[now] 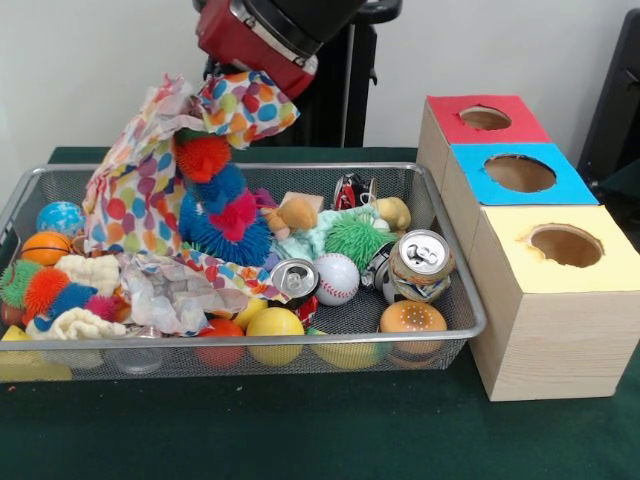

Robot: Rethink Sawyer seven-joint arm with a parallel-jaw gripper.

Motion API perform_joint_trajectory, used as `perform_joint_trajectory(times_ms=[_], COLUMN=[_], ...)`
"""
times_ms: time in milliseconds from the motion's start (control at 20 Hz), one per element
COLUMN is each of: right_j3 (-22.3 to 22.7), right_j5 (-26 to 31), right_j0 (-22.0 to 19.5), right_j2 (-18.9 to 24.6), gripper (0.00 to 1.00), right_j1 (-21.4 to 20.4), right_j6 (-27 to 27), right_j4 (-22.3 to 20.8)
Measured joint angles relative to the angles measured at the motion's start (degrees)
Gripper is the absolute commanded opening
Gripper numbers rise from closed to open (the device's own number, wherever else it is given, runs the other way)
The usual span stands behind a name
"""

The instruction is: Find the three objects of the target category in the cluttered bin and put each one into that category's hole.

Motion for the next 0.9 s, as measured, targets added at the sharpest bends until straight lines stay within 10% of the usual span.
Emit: perform_joint_trajectory(times_ms=[900], right_j3=[-2.99], right_j5=[2.37], right_j0=[5.46], right_j2=[-5.33], gripper=[0.00], right_j1=[2.28], right_j6=[0.00], right_j4=[3.64])
